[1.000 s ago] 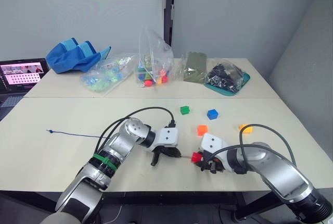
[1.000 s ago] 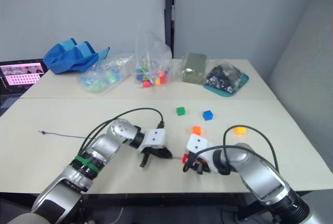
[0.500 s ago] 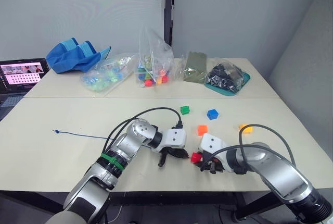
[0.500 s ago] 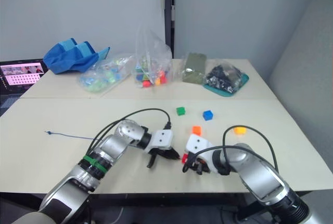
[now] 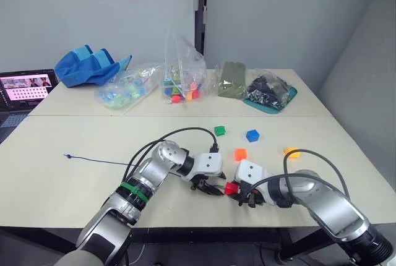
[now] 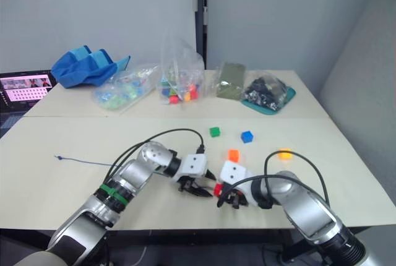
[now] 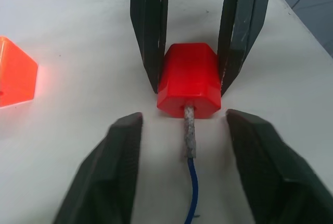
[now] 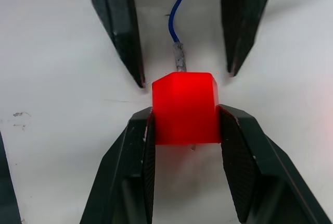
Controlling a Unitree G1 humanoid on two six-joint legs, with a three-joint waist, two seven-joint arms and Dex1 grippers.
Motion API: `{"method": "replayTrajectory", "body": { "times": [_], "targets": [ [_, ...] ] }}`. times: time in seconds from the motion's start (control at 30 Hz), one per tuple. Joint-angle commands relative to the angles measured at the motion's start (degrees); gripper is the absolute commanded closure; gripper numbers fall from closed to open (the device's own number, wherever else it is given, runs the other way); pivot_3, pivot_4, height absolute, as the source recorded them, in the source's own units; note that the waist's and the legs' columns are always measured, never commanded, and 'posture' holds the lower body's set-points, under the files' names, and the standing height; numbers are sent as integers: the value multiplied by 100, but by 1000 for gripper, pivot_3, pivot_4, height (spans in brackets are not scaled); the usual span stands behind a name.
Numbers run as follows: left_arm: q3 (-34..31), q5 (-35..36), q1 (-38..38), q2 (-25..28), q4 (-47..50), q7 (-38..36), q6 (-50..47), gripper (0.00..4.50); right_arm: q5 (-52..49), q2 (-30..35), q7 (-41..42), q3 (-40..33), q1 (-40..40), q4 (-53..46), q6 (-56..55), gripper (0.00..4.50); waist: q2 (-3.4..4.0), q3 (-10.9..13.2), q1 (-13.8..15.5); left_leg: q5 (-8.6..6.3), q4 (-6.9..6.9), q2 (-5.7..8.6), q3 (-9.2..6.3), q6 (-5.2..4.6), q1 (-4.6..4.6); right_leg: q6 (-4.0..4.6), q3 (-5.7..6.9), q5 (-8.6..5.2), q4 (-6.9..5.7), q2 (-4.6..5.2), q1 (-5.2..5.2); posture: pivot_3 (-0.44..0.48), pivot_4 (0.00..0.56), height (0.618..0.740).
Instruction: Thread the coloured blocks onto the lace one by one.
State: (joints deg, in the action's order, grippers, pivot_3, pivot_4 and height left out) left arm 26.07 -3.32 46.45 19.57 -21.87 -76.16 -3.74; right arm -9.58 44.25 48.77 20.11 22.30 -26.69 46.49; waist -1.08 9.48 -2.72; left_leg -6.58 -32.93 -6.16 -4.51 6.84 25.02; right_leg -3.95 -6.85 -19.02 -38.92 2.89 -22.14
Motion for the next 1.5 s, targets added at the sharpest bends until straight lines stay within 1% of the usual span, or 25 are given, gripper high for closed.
{"method": "replayTrajectory", "body": {
  "times": [0.03, 0.23, 0.33, 0.37, 0.4, 0.43, 0.5, 0.53, 0.57, 0.67, 1.0, 1.2, 1.37, 1.5],
  "targets": [
    [-136, 97, 91, 195, 180, -119, 154, 1845, -21, -33, 102, 127, -35, -68, -53, 3241, 0, 0, 1, 0, 0, 0, 0, 0, 0, 0, 0, 0, 0, 0, 0, 0, 150, 740],
    [-113, 87, 27, 341, 111, -152, 255, 1845, 1, -33, 89, 125, -37, -68, -39, 3241, 0, 0, 9, 0, -1, 0, 0, 0, 0, 0, 0, 0, 0, 0, 0, 0, 150, 740],
    [-160, 101, -15, 403, 81, -140, 202, 2670, 4, -20, 77, 105, -59, -78, -24, 3241, 0, 0, 10, 0, 0, 0, 0, 0, 0, 0, 0, 0, 0, 0, 0, 0, 150, 740],
    [-161, 120, -28, 434, 94, -182, 187, 3064, 6, -15, 77, 101, -68, -79, -26, 3241, 0, 0, 11, 0, -1, 0, 0, 0, 0, 0, 0, 0, 0, 0, 0, 0, 150, 740],
    [-155, 135, -40, 469, 108, -224, 170, 3264, 9, -11, 75, 99, -74, -81, -24, 3241, 0, 0, 11, 0, -1, 0, 0, 0, 0, 0, 0, 0, 0, 0, 0, 0, 150, 740],
    [-152, 147, -49, 495, 117, -248, 164, 3671, 10, -11, 74, 98, -76, -81, -21, 3241, 0, 0, 10, 0, 0, 0, 0, 0, 0, 0, 0, 0, 0, 0, 0, 0, 150, 740],
    [-155, 180, -68, 531, 136, -282, 132, 4290, 10, -8, 73, 91, -81, -86, -15, 3241, 0, 0, 13, 0, -1, 0, 0, 0, 0, 0, 0, 0, 0, 0, 0, 0, 150, 740],
    [-155, 196, -75, 537, 147, -290, 117, 4463, 10, -6, 74, 88, -85, -89, -14, 3241, 0, 0, 14, 0, -1, 0, 0, 0, 0, 0, 0, 0, 0, 0, 1, 0, 150, 740],
    [-155, 215, -79, 536, 156, -297, 101, 4500, 11, -5, 74, 87, -85, -88, -15, 3241, 0, 0, 15, 0, -1, 0, 0, 0, 0, 0, 0, 0, 0, 0, 1, 0, 150, 740],
    [-160, 291, -93, 455, 188, -273, 42, 4500, 18, -10, 77, 93, -68, -70, -10, 3241, 0, 0, 15, 0, -1, 0, 0, 0, 0, 0, 0, 0, 0, 0, 1, 0, 150, 740],
    [-156, 370, -36, -96, 130, 29, -49, 4500, 9, -9, 85, 93, -51, -71, 30, 3241, 0, 0, 18, 0, -1, 0, 0, 0, 1, 0, 0, 0, 0, 1, 1, 0, 150, 740],
    [-134, 363, -71, -148, 180, 42, -51, 4500, 9, -4, 84, 86, -57, -78, 54, 3241, 0, 0, 19, 0, -2, 0, 0, 0, 1, 0, 0, 0, 0, 1, 2, 0, 150, 740],
    [-192, 421, -68, -41, 221, -38, -143, 4500, 5, -4, 81, 81, -65, -92, 65, 3241, 0, 0, 19, 0, -2, 0, 0, 0, 0, 0, 0, 0, 0, 1, 2, 0, 150, 740],
    [-432, 626, 92, 275, 74, -306, -310, 3346, -47, 1, 130, 40, -71, -157, -4, 3241, 0, 0, 10, 0, -2, 0, 0, 0, 0, 0, 1, 0, 0, 1, 2, 0, 150, 740]
  ]
}}
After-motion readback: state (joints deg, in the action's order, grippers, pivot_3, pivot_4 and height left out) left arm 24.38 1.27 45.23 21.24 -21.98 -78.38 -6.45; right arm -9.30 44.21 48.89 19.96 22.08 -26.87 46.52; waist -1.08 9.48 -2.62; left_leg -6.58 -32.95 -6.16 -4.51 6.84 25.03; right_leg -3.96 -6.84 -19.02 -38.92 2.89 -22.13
